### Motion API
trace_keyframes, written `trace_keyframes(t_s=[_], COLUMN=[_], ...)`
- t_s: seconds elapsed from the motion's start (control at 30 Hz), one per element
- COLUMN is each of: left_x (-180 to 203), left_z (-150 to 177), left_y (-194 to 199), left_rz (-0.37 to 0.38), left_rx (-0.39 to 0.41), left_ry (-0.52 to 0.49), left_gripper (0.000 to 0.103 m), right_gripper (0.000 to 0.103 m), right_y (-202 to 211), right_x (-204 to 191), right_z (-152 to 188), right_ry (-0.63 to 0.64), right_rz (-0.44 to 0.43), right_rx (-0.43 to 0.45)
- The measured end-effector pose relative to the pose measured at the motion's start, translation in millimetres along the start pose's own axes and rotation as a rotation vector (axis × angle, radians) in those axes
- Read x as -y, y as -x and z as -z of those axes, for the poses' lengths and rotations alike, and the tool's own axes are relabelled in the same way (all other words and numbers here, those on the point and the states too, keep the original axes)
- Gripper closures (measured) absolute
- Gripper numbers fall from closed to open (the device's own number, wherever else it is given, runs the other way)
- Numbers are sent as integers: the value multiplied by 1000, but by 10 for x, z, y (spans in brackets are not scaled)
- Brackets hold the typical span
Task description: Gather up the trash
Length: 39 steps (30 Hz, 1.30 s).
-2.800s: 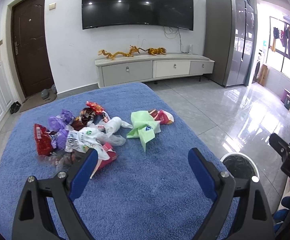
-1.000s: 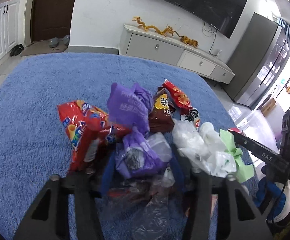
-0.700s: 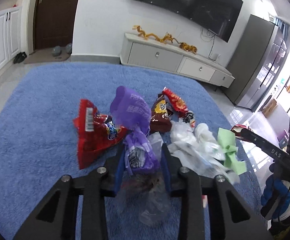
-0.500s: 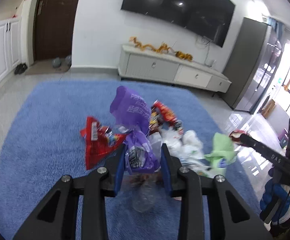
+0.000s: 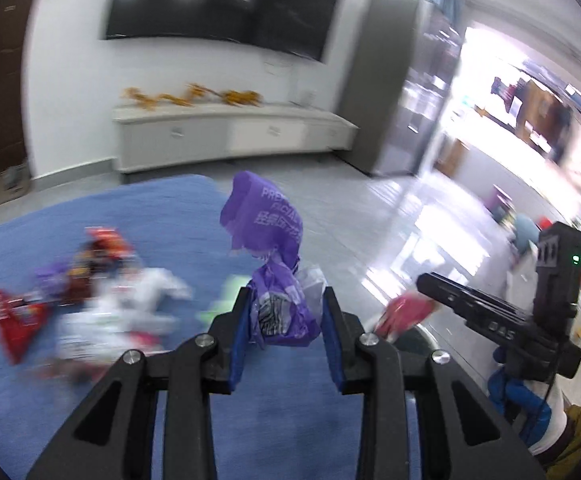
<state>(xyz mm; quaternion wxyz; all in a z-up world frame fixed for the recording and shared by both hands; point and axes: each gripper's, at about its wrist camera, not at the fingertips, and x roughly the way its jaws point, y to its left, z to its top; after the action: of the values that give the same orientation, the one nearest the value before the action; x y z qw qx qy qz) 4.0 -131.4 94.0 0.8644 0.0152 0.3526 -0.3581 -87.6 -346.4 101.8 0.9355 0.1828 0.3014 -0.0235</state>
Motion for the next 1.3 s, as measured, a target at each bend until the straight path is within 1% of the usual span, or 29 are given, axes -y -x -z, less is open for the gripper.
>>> trace_keyframes(t_s=[0.03, 0.1, 0.17, 0.27, 0.33, 0.37, 0.47, 0.5, 0.57, 0.6, 0.63, 0.77, 0.87, 1.0, 1.13, 1.23, 1.3], left_x=[167, 503, 788, 1200, 1443, 1506, 1734, 1790, 1867, 1908, 1937, 2020, 1962, 1969, 1885, 1777, 1715], left_z=[-11, -22, -25, -34, -10, -8, 7, 18, 72, 83, 89, 91, 89, 65, 33, 30, 29], left_y=[-114, -365, -581, -948, -1194, -1281, -1591, -1677, -1786, -1860, -1915, -1982, -1908, -1702, -1439, -1196, -1071], left_rz=[29, 80, 112, 155, 179, 193, 247, 259, 272, 281, 285, 293, 282, 243, 181, 121, 96], left_rx=[-19, -60, -84, -133, -173, -188, -255, -276, -300, -320, -331, -338, -322, -257, -190, -135, -112], left_ry=[-25, -69, -113, -172, -205, -210, -219, -217, -218, -217, -215, -213, -216, -227, -231, -229, -226], left_gripper=[72, 72, 72, 72, 69, 69, 59, 52, 50, 47, 43, 42, 42, 42, 42, 42, 42], right_gripper=[80, 80, 81, 81, 81, 81, 81, 81, 80, 77, 74, 72, 70, 68, 59, 55, 54], right_y=[46, 85, 86, 70, 67, 89, 166, 200, 261, 295, 323, 458, 488, 510, 577, 621, 653], right_x=[180, 480, 818, 1232, 1498, 1607, 1844, 1932, 2064, 2115, 2127, 2244, 2235, 2094, 1866, 1651, 1521], right_z=[34, 100, 195, 357, 459, 506, 605, 633, 694, 709, 711, 771, 740, 643, 517, 446, 406], right_ry=[-18, -52, -103, -176, -226, -250, -299, -315, -340, -349, -356, -379, -388, -363, -326, -283, -265], right_rz=[43, 100, 144, 187, 210, 219, 253, 267, 290, 300, 309, 335, 340, 332, 316, 311, 300], right_rx=[-2, -10, -25, -44, -59, -60, -49, -49, -47, -45, -43, -29, -20, -4, 24, 36, 43])
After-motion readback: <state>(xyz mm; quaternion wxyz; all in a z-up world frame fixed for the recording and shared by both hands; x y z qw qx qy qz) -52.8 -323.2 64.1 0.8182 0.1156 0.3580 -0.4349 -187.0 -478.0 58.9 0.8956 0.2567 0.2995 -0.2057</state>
